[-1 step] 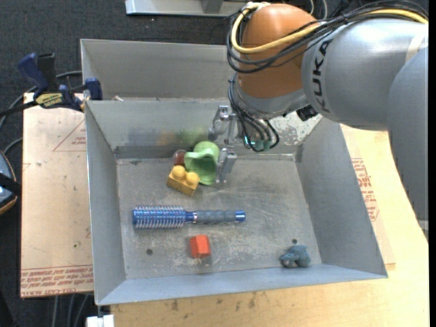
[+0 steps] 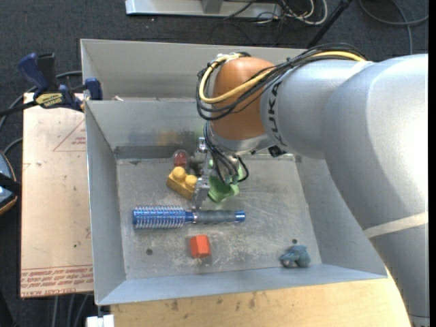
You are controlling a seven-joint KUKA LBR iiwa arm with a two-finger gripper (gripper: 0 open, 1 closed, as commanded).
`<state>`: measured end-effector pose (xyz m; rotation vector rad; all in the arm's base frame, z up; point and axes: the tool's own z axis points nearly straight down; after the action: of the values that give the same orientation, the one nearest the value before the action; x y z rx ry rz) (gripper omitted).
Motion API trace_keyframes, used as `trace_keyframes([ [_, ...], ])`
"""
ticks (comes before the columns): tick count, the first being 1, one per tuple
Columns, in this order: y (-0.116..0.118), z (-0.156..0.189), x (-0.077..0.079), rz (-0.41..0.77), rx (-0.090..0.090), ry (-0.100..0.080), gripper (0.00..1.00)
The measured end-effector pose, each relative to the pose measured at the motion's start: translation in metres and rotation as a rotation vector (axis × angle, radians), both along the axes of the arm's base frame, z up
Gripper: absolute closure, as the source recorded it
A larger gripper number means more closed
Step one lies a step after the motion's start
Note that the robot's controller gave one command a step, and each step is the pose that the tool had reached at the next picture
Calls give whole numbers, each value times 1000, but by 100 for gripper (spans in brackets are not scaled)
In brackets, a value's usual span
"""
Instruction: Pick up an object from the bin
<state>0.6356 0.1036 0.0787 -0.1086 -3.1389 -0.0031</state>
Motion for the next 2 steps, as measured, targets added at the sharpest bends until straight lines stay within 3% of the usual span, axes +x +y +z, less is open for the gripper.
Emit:
trace_keyframes([
  [1,-16,-2,16,266,4,-13,0],
  [2,-14,-1,7,248,1,-23,0],
])
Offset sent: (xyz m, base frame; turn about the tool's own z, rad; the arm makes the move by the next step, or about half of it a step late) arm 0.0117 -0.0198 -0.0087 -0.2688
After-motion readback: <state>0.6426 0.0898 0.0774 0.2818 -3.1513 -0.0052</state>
